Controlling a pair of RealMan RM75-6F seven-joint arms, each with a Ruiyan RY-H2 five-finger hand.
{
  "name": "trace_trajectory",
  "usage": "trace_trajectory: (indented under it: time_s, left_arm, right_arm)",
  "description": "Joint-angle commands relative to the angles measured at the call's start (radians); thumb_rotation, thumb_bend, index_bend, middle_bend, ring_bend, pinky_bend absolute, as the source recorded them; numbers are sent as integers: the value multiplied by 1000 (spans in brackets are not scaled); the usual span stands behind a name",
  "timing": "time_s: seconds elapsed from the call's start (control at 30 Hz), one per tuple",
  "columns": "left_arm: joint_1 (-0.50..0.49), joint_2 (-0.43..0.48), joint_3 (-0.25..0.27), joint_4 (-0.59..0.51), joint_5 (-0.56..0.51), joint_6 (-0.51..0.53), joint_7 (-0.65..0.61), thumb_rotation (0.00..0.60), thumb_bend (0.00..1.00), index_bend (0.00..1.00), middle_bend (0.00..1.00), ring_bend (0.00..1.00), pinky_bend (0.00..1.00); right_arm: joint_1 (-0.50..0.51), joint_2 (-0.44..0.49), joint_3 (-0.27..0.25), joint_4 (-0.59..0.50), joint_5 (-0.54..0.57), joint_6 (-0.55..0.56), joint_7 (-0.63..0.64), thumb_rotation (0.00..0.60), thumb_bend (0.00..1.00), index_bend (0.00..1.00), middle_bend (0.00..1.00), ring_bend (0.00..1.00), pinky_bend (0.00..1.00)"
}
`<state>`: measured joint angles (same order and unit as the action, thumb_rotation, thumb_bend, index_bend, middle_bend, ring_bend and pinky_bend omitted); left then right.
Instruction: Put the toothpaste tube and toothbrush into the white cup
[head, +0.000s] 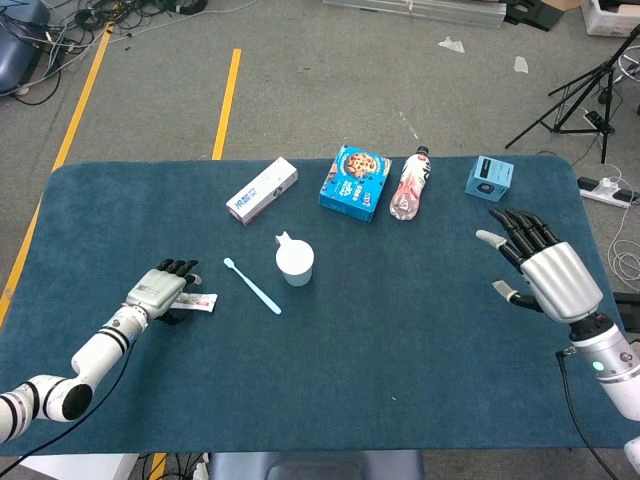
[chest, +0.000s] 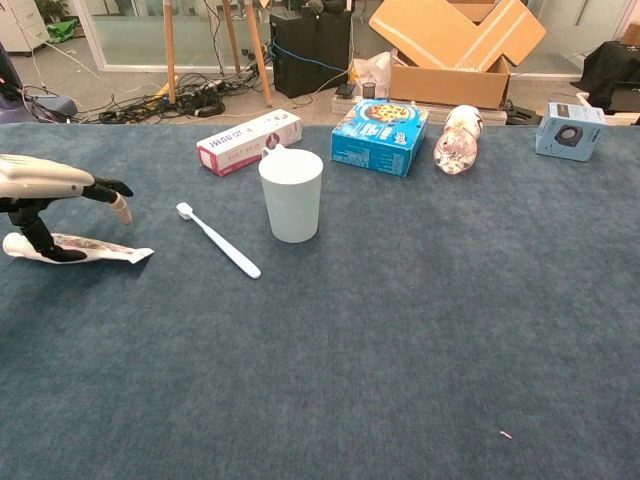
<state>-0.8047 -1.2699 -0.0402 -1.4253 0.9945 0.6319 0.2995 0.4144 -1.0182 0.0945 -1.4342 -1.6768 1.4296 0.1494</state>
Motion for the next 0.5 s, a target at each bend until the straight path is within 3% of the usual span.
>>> trace_trajectory:
  time_s: [0.03,0.5]
  left_arm:
    - [-2,-3,0,-8,3,1,-9,600,239,203,0,0,6]
    - [10,-99,9,61,22,86,15,600,204,256,0,0,13]
  right_arm:
    - [-4,2,0,3,2,3,6,600,197,222,0,0,127]
    - [-12,-4,-1,24,5,9,30,600,197,222,0,0,127]
